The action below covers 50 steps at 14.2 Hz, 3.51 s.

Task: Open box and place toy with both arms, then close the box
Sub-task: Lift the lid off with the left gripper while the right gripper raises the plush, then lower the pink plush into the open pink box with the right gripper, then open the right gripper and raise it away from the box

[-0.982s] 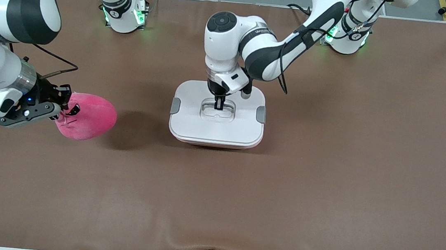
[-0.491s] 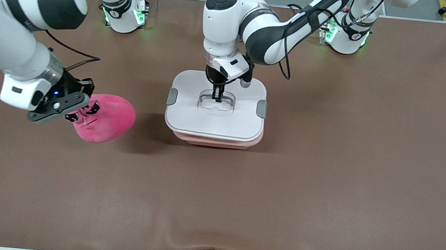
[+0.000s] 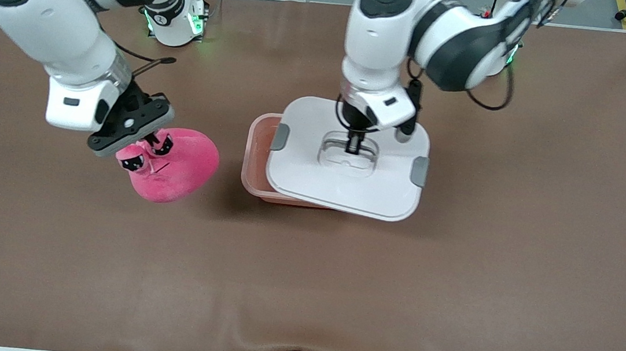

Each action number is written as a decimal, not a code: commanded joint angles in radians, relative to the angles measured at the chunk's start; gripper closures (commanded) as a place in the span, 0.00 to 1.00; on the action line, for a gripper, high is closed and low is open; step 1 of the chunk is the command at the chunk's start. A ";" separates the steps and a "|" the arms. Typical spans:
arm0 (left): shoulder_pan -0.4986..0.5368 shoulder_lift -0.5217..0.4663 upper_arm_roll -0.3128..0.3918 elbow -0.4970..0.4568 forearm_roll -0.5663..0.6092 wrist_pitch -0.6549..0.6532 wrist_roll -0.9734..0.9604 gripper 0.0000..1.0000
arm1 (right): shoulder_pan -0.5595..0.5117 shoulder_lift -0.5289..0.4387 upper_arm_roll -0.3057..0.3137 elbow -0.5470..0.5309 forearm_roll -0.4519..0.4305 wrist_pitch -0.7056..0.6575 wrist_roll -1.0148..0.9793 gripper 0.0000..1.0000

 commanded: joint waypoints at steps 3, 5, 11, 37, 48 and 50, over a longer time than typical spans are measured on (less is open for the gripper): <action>0.140 -0.057 -0.010 -0.011 -0.094 -0.085 0.265 1.00 | 0.109 -0.020 -0.008 0.008 0.005 -0.019 -0.023 1.00; 0.178 -0.072 -0.010 -0.011 -0.107 -0.110 0.337 1.00 | 0.167 -0.017 -0.010 0.005 -0.009 -0.014 -0.021 1.00; 0.357 -0.120 -0.010 -0.011 -0.213 -0.171 0.649 1.00 | 0.342 -0.012 -0.010 -0.031 -0.070 -0.008 -0.118 1.00; 0.580 -0.131 -0.002 -0.023 -0.290 -0.314 1.227 1.00 | 0.385 0.012 -0.011 -0.172 -0.110 0.173 -0.587 1.00; 0.660 -0.119 -0.001 -0.027 -0.402 -0.346 1.244 1.00 | 0.378 0.016 -0.013 -0.212 -0.114 0.239 -0.615 0.00; 0.661 -0.117 -0.001 -0.027 -0.402 -0.347 1.244 1.00 | 0.379 0.014 -0.013 -0.207 -0.123 0.238 -0.616 0.00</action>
